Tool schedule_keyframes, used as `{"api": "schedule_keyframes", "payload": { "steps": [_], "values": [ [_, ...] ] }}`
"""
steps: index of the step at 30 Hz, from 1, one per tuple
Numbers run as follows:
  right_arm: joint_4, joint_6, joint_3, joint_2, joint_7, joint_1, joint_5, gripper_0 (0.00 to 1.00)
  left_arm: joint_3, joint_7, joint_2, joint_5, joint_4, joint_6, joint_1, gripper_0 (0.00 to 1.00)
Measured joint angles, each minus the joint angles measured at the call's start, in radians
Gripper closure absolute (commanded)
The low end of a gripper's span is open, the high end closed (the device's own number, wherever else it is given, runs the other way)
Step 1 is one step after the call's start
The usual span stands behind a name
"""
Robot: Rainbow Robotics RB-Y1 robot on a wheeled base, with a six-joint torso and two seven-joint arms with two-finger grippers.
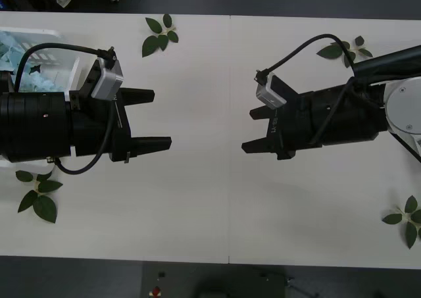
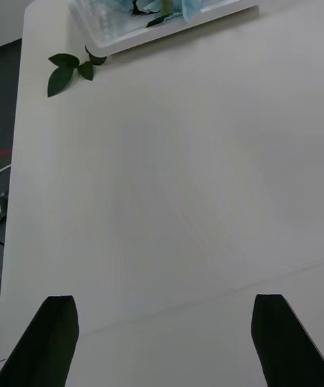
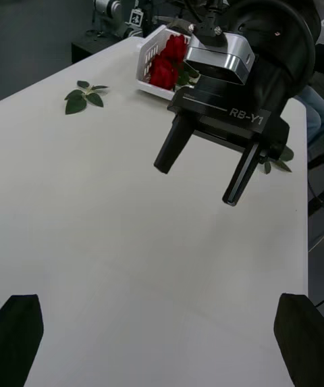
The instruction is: Put the red flowers into the right box and the blue flowers into the left box
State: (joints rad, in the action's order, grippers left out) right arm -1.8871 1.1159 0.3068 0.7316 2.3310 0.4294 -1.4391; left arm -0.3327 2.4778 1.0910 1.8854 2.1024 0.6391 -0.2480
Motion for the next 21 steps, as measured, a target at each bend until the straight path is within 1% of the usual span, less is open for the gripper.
{"api": "schedule_keyframes", "payload": {
  "steps": [2, 3, 4, 9, 10, 12, 21],
  "values": [
    [0.0, 0.014, 0.0, -0.008, 0.0, 0.0, 0.006, 0.2, 0.0, 0.0, 0.0, 0.0, 0.0, 0.0, 0.0, 0.0],
    [0.0, 0.031, 0.0, -0.012, 0.0, 0.0, 0.017, 0.19, 0.0, 0.0, 0.0, 0.0, 0.0, 0.0, 0.0, 0.0],
    [0.0, 0.044, 0.0, -0.015, 0.0, 0.0, 0.029, 0.15, 0.0, 0.0, 0.0, 0.0, 0.0, 0.0, 0.0, 0.0],
    [0.0, 0.035, 0.0, -0.017, 0.0, 0.0, 0.034, 0.09, 0.0, 0.0, 0.0, 0.0, 0.0, 0.0, 0.0, 0.0],
    [0.0, 0.036, 0.0, -0.017, 0.0, 0.0, 0.034, 0.01, 0.0, 0.0, 0.0, 0.0, 0.0, 0.0, 0.0, 0.0],
    [0.0, 0.036, 0.0, -0.017, 0.0, 0.0, 0.034, 0.0, 0.0, 0.0, 0.0, 0.0, 0.0, 0.0, 0.0, 0.0],
    [0.0, 0.036, 0.0, -0.017, 0.0, 0.0, 0.034, 0.0, 0.0, 0.0, 0.0, 0.0, 0.0, 0.0, 0.0, 0.0]
  ]
}}
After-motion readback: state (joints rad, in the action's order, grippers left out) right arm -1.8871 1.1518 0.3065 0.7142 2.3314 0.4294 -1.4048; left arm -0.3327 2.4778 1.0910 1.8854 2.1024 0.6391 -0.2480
